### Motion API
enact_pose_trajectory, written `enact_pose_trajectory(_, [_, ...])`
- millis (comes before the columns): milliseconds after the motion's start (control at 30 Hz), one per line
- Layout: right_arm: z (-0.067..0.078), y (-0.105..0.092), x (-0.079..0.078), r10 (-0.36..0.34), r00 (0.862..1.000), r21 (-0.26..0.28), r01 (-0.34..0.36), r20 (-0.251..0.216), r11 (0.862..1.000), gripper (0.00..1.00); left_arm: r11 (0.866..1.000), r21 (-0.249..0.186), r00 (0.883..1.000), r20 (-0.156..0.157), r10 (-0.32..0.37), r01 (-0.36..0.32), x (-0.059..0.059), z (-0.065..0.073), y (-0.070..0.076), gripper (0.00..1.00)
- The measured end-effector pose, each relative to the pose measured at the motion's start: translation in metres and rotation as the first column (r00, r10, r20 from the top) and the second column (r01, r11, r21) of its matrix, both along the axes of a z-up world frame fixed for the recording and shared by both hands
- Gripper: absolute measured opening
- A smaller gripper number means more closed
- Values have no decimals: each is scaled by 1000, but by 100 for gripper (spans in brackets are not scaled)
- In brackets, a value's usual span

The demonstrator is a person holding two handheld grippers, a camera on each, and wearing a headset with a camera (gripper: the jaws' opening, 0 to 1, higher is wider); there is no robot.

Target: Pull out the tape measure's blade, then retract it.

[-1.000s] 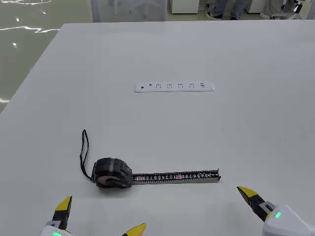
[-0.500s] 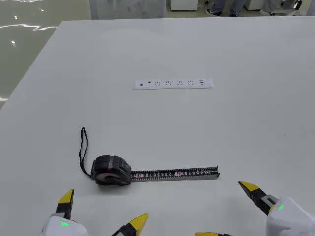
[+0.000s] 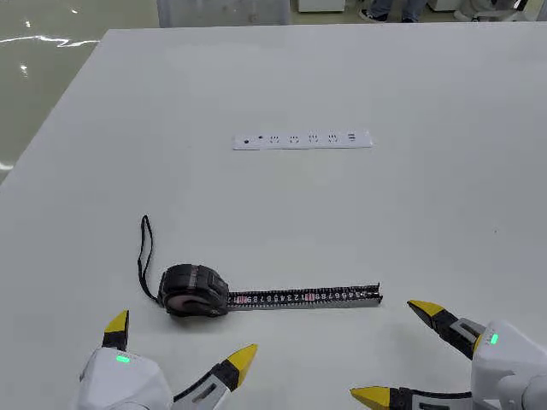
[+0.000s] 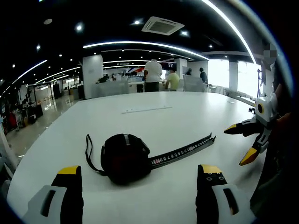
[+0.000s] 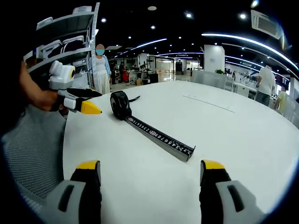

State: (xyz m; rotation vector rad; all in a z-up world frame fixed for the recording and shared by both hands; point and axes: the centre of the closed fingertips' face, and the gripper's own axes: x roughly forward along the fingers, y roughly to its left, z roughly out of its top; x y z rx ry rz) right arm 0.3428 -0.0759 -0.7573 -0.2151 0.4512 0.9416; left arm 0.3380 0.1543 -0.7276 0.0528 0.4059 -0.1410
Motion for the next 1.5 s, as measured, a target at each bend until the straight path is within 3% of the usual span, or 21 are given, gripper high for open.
enact_pose_trajectory(667, [-8,-7,39,156,988,-48,-156,6,987,66,996,-15,995,-52,87,-88,32,-10,4,95])
enact_pose_trajectory(833, [-12,-8,47,192,981,-65,-192,-2,979,59,994,-29,992,-69,105,-107,38,-13,4,94])
enact_pose_trajectory(967, [-16,-8,54,245,970,-91,-245,-11,965,51,990,-46,988,-89,128,-132,43,-16,6,92])
enact_pose_trajectory(1267, [-24,-6,66,292,956,-117,-294,-33,949,39,986,-51,979,-133,152,-160,50,-25,13,89])
enact_pose_trajectory(1500, [-27,-5,72,323,946,-136,-325,-37,936,30,982,-62,975,-147,168,-178,54,-27,16,84])
